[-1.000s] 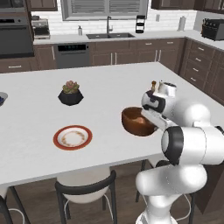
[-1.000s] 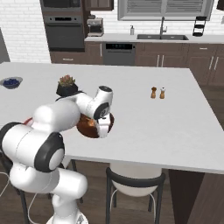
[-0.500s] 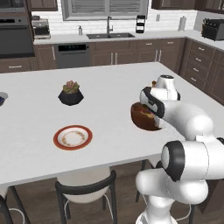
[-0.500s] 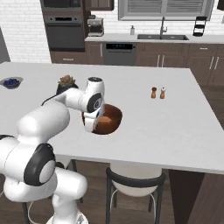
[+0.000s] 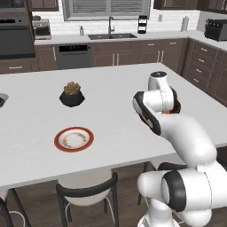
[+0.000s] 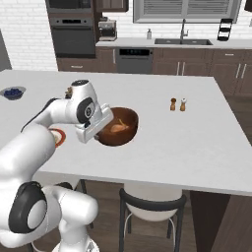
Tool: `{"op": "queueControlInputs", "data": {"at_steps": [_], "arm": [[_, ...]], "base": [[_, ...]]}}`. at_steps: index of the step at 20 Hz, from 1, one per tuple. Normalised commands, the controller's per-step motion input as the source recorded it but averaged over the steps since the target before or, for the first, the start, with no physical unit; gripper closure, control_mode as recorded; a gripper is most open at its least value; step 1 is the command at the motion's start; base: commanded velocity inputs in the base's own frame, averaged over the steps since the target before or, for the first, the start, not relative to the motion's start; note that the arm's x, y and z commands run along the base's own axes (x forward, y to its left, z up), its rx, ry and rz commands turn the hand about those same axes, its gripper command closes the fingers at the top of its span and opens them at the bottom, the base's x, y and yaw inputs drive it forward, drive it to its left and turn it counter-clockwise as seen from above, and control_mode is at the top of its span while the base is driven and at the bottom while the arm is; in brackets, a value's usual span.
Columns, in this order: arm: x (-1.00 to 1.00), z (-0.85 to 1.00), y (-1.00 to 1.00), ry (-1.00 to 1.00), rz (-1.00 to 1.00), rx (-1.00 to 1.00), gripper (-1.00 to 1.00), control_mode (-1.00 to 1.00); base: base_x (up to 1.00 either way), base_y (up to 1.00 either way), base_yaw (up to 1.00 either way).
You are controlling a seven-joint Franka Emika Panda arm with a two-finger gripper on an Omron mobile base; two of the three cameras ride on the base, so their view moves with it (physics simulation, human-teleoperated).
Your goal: Pick the chicken drumstick and onion from their plates and place them in the bowl. Then put the bowl in the fridge.
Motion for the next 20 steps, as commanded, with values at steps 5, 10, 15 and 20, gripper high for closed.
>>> {"op": "queueControlInputs", "data": {"at_steps": [5, 10, 15, 20], "arm": [[-0.59, 0.50, -0.03, -0.08, 0.00, -0.01, 1.00, -1.00], [-0.71, 0.29, 0.00, -0.17, 0.00, 0.00, 1.00, -1.00], [-0.85, 0.14, 0.00, -0.13, 0.00, 0.00, 1.00, -1.00], [-0.40, 0.02, 0.00, -0.03, 0.00, 0.00, 1.00, 1.00]], "base": [[0.00, 0.00, 0.00], [0.00, 0.00, 0.00], [0.00, 0.00, 0.00], [-0.21, -0.04, -0.02]]}}
